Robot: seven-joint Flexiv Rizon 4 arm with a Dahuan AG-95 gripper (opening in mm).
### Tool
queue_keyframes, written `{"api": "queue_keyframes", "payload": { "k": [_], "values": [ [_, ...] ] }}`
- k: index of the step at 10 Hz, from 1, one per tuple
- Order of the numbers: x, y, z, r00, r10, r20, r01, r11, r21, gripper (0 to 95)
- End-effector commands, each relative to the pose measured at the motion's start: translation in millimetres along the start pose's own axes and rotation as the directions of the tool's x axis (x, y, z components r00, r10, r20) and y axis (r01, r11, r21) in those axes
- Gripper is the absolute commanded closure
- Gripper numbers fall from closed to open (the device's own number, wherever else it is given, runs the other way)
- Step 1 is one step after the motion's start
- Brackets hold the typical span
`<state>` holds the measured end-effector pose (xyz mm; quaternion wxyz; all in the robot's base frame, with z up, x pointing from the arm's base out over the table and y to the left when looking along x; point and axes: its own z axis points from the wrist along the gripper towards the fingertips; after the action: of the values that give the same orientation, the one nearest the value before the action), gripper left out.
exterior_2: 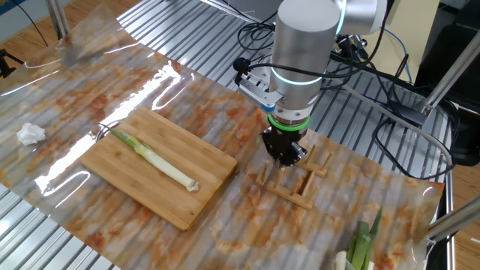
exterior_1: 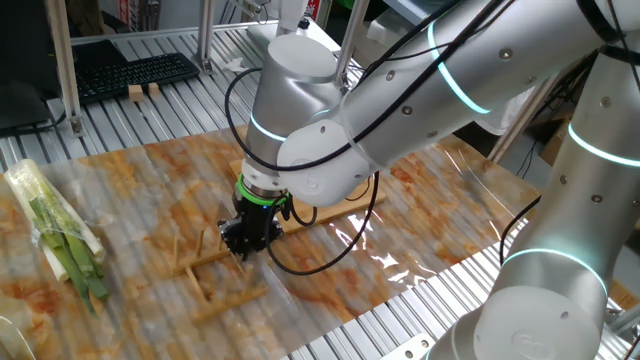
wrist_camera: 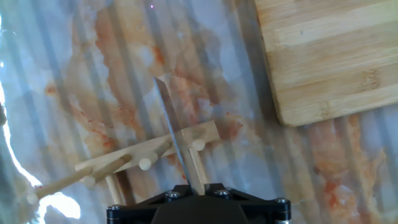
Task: Chop the scallions
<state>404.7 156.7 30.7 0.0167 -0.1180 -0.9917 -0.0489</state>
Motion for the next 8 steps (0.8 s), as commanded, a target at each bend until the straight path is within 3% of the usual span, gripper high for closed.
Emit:
{"api": "queue_keyframes", "payload": {
  "k": [1, 6, 8],
  "values": [
    [0.2, 0.5, 0.3, 1.000, -0.007, -0.005, 0.007, 1.000, -0.001, 95.0],
    [1.3, 0.9, -0.9, 1.000, -0.012, -0.005, 0.012, 1.000, 0.008, 95.0],
    [2.5, 4.5, -10.5, 1.000, -0.014, -0.001, 0.014, 0.999, 0.029, 95.0]
  ]
}}
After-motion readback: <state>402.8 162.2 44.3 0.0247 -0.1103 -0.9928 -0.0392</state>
